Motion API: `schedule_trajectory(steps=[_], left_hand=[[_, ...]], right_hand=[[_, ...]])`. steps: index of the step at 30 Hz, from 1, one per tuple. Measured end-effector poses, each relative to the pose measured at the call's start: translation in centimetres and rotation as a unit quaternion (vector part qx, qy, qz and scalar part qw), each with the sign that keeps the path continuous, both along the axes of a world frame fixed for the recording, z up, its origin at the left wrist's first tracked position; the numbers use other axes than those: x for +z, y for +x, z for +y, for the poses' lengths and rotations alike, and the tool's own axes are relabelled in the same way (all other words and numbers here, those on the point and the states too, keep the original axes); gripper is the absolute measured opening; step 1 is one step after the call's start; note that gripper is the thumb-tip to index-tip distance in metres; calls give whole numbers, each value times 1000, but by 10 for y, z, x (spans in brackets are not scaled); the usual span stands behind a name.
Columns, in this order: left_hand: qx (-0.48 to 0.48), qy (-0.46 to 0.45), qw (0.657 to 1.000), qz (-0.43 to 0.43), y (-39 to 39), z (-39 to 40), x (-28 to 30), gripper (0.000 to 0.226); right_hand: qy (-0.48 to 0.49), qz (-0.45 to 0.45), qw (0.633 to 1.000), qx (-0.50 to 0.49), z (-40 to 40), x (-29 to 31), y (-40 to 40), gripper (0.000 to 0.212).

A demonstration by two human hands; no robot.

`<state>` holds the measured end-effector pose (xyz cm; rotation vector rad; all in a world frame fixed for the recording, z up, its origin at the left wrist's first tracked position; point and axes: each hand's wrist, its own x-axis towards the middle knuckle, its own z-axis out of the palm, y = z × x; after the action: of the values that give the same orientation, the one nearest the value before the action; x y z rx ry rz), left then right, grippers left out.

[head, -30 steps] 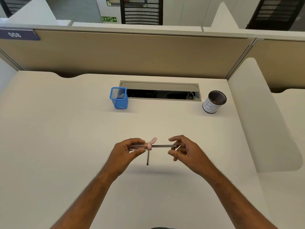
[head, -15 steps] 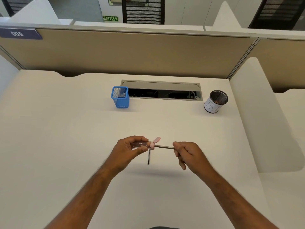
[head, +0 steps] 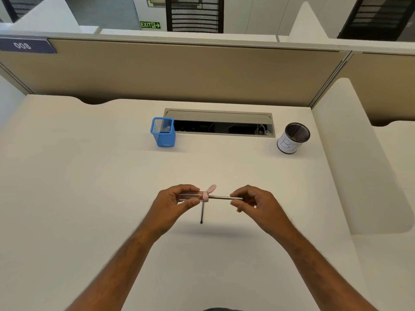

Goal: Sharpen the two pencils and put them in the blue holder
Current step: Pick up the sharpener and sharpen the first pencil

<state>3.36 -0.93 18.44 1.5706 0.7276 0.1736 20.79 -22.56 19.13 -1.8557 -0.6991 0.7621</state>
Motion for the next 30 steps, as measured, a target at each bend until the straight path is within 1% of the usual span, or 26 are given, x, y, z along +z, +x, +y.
schedule_trajectory(steps=[3,6,8,10,12,14,17,19,23,27,30], left_hand=[[-2,4,1000,0,0,-1,0,26],[-11,4,1000,8,-3,0,0,25],[-21,8,1000,16,-5,0,0,24],[-32,14,999,19,-7,-1,1,24],[-41,18,999,19,-9,-1,2,24],[-61,36,997,21,-10,2,4,25],[-95,48,994,17,-11,6,5,27],[-100,50,994,15,-12,8,5,27],[-53,23,998,-4,-13,10,3,28],[3,-26,999,-22,-14,10,-1,30],[27,-45,998,-28,-15,10,-3,31]], right_hand=[[5,-17,1000,-2,0,-2,-2,10],[-11,-37,999,30,-1,-3,-2,9],[-33,-39,997,49,-1,-4,-2,15],[-55,-25,997,53,-1,-5,-4,28],[-77,24,994,72,1,-4,-4,39],[-102,97,986,92,1,-4,-2,45],[-120,181,969,118,-1,-3,3,46],[-124,197,964,130,-5,-2,5,46],[-120,202,964,121,-11,-3,8,45],[-117,204,966,108,-18,-8,6,44],[-114,205,967,99,-23,-12,4,42]])
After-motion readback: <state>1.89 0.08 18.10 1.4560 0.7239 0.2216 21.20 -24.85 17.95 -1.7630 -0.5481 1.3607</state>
